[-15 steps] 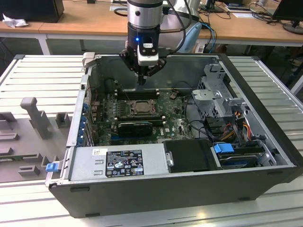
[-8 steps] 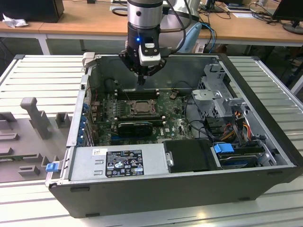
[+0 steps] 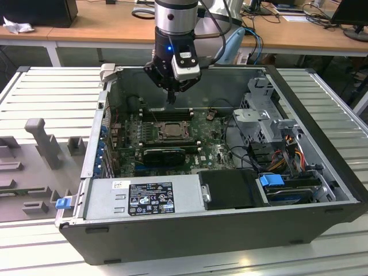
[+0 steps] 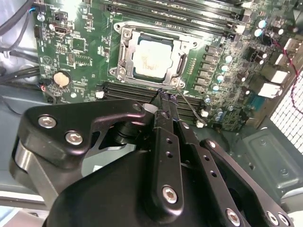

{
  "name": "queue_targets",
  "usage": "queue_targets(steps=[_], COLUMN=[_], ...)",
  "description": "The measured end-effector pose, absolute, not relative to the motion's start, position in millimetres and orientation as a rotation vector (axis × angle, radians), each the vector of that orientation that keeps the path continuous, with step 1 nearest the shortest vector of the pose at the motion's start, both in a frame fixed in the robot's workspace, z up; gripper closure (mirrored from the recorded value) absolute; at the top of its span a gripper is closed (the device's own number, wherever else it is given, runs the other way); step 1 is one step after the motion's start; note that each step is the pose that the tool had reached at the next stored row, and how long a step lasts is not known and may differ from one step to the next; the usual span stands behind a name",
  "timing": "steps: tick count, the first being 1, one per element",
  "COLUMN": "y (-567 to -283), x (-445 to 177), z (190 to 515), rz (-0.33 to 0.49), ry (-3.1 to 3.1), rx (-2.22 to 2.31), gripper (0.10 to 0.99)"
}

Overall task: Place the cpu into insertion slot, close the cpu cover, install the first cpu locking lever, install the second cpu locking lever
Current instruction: 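Install the first cpu locking lever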

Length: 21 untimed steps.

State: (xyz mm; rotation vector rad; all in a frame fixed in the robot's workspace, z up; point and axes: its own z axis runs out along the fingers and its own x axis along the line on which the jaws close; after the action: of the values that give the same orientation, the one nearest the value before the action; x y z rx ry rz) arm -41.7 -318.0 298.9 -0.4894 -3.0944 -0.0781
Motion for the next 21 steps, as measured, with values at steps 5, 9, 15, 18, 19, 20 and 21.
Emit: queue_targets(steps=[5,9,15,18,19,20,21], y=[-318.0,-318.0,-318.0,-318.0,-318.0,-318.0,-318.0], x=[-41.7,-41.7,-41.7,-41.7,-41.7,-41.7,-41.7], z=[298.9,298.9,298.9,298.8,298.9,298.9,298.9], rz=[-0.078,-0.077,-0.077,-0.077,-0.077,-0.076,-0.076], ry=[-3.104,-3.111,-3.118,-3.121,-3.122,-3.123,-3.124], rx=[-0.416,-0.349,-0.261,-0.211,-0.193,-0.172,-0.152], gripper=[0.98,0.98,0.98,0.98,0.98,0.98,0.98])
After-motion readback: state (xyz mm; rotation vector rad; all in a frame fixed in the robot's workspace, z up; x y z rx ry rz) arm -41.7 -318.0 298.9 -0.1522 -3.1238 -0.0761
